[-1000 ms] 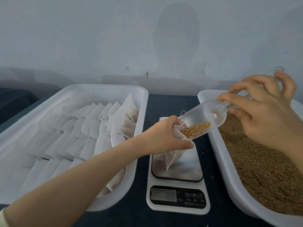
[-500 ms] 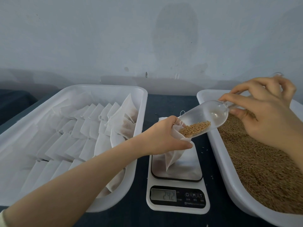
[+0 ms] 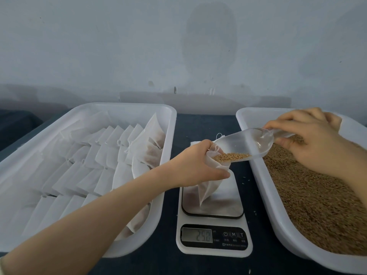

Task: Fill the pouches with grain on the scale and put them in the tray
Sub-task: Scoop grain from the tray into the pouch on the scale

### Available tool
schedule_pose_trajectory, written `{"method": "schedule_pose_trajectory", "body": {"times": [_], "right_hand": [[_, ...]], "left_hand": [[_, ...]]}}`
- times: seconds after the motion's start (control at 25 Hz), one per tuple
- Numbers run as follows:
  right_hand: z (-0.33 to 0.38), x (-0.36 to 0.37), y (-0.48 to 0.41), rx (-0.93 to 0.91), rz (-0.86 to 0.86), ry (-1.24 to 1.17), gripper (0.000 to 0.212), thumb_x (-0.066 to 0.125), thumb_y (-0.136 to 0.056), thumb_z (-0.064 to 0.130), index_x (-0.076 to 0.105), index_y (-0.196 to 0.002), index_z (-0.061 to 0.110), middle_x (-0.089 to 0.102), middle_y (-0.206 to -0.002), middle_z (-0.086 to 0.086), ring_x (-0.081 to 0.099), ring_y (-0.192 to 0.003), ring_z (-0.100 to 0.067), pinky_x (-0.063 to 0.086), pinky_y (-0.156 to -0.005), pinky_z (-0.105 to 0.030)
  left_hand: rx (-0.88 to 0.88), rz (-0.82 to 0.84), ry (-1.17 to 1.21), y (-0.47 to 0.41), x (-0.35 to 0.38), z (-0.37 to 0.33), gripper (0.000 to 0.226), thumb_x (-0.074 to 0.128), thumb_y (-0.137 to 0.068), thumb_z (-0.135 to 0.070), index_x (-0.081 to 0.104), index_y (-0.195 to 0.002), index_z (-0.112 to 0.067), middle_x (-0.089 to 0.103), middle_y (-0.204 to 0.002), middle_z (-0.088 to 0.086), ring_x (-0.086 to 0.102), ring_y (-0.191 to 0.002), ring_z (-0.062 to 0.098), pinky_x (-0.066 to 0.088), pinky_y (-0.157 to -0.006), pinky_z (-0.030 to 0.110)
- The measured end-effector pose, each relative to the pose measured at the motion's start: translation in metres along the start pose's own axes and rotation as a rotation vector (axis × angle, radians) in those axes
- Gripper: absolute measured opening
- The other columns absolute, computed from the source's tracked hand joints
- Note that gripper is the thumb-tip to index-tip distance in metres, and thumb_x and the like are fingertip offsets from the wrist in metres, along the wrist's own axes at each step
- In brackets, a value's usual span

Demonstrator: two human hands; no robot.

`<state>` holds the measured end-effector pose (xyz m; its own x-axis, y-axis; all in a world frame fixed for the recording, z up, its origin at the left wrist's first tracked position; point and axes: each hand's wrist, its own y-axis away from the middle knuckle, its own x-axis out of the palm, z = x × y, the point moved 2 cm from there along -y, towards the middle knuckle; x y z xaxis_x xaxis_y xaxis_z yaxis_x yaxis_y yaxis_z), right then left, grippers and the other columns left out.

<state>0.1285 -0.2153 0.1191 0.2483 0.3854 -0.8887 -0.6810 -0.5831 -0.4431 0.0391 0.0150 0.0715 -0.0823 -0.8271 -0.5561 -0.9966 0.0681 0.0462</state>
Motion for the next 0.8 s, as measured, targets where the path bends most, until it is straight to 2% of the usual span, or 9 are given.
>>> {"method": "schedule_pose_trajectory", "body": {"times": [0.08, 0.2, 0.32, 0.44, 0.52, 0.6, 0.72, 0.8], "right_hand": [[-0.007, 0.001, 0.0, 0.067, 0.102, -0.043, 0.032, 0.059, -0.088, 0.028, 0.053, -0.106, 0.053, 0.047, -0.1, 0.029, 0.027, -0.107, -0.003, 0.007, -0.088, -0.024], [-0.017, -0.001, 0.0, 0.147, 0.155, -0.066, 0.031, 0.058, -0.089, 0.031, 0.048, -0.105, 0.056, 0.047, -0.101, 0.029, 0.03, -0.109, -0.008, 0.013, -0.092, -0.032], [-0.034, -0.005, 0.001, 0.286, 0.095, 0.017, 0.029, 0.058, -0.089, 0.034, 0.058, -0.116, 0.045, 0.058, -0.116, 0.009, 0.04, -0.119, -0.025, 0.023, -0.101, -0.047], [-0.059, -0.002, 0.007, 0.514, 0.143, 0.121, 0.027, 0.058, -0.09, 0.034, 0.06, -0.117, 0.034, 0.061, -0.121, -0.003, 0.052, -0.111, -0.032, 0.036, -0.1, -0.054], [-0.071, 0.004, 0.015, 0.669, 0.248, 0.147, 0.022, 0.059, -0.09, 0.031, 0.062, -0.111, 0.025, 0.064, -0.111, -0.008, 0.058, -0.099, -0.032, 0.047, -0.091, -0.052], [-0.073, 0.008, 0.02, 0.752, 0.361, 0.23, 0.017, 0.06, -0.09, 0.027, 0.066, -0.099, 0.014, 0.065, -0.094, -0.009, 0.06, -0.085, -0.029, 0.052, -0.082, -0.045], [-0.066, 0.011, 0.021, 0.746, 0.54, 0.344, 0.019, 0.06, -0.089, 0.029, 0.064, -0.084, 0.011, 0.063, -0.078, -0.005, 0.061, -0.071, -0.021, 0.054, -0.069, -0.035], [-0.058, 0.016, 0.021, 0.73, 0.613, 0.361, 0.017, 0.061, -0.088, 0.026, 0.06, -0.078, 0.012, 0.063, -0.077, -0.006, 0.061, -0.072, -0.021, 0.055, -0.072, -0.037]], "left_hand": [[-0.004, -0.006, -0.006, 0.0, 0.0, 0.0, 0.043, 0.073, -0.076, -0.041, 0.045, -0.109, -0.039, 0.06, -0.099, -0.018, 0.062, -0.078, 0.002, 0.045, -0.055, 0.006], [-0.011, -0.016, -0.026, 0.0, 0.0, 0.0, 0.044, 0.074, -0.075, -0.042, 0.046, -0.109, -0.038, 0.059, -0.1, -0.017, 0.061, -0.082, 0.003, 0.045, -0.056, 0.008], [0.001, -0.017, -0.04, 0.0, -0.001, 0.0, 0.041, 0.073, -0.077, -0.04, 0.049, -0.11, -0.036, 0.058, -0.1, -0.016, 0.06, -0.084, 0.003, 0.046, -0.061, 0.01], [0.025, -0.011, -0.065, 0.0, -0.003, 0.0, 0.031, 0.069, -0.081, -0.034, 0.056, -0.109, -0.03, 0.061, -0.1, -0.012, 0.061, -0.087, 0.006, 0.052, -0.071, 0.021], [0.052, -0.006, -0.075, 0.0, -0.003, -0.001, 0.023, 0.066, -0.085, -0.029, 0.058, -0.107, -0.029, 0.062, -0.097, -0.012, 0.062, -0.086, 0.005, 0.052, -0.072, 0.02], [0.079, -0.014, -0.061, 0.001, -0.004, -0.001, 0.021, 0.064, -0.087, -0.027, 0.057, -0.107, -0.032, 0.061, -0.095, -0.015, 0.06, -0.081, -0.001, 0.047, -0.065, 0.01], [0.092, -0.03, -0.007, 0.001, -0.006, -0.001, 0.024, 0.065, -0.088, -0.023, 0.055, -0.103, -0.038, 0.065, -0.094, -0.016, 0.059, -0.083, -0.007, 0.042, -0.068, 0.005], [0.098, 0.009, 0.016, 0.001, -0.005, -0.001, 0.025, 0.061, -0.091, -0.016, 0.054, -0.106, -0.035, 0.072, -0.093, -0.013, 0.061, -0.088, -0.006, 0.041, -0.072, 0.005]]}}
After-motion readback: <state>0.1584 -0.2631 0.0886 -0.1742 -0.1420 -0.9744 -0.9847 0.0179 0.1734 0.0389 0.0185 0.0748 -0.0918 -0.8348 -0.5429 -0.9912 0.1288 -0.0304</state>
